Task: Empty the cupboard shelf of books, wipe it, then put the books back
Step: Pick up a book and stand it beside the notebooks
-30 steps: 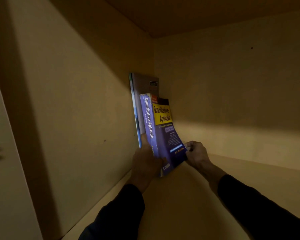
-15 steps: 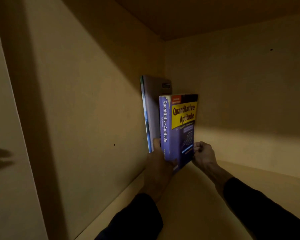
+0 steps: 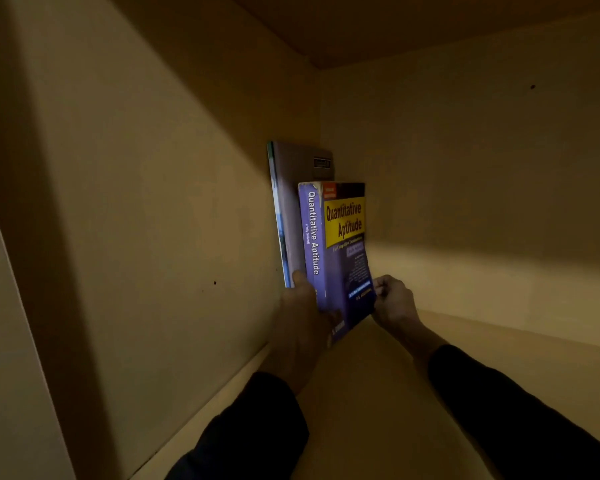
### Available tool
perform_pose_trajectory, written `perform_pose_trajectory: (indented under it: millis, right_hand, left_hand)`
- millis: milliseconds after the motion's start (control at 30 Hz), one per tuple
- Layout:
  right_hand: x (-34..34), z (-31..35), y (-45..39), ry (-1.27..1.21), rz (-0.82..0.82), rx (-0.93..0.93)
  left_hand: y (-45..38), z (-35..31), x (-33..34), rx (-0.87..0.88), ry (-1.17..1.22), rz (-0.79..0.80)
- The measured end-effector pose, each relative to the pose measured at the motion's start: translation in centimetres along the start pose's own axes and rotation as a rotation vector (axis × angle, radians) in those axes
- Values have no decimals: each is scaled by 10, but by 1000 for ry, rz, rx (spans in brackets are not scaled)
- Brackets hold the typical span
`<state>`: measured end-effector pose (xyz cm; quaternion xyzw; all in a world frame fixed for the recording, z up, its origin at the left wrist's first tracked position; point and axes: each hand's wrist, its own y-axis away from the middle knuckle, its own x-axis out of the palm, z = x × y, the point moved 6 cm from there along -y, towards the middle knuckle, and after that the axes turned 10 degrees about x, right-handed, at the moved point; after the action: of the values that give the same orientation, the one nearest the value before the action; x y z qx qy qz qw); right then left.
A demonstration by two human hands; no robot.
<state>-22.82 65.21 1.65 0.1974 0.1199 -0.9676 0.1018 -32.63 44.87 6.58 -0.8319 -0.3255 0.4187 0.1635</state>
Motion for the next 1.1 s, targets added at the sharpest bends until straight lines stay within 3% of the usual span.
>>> perform_pose_trajectory:
  millis: [133, 233, 1100]
  right_hand:
    - [1, 0, 0, 13, 2, -6]
    - [0, 0, 1, 23, -9, -1]
    - [-13, 1, 23, 33, -91, 9]
  left_hand:
    - [1, -6, -11, 10, -425, 87]
    - [2, -7, -13, 30, -535, 104]
    - [4, -25, 1, 230, -481, -22]
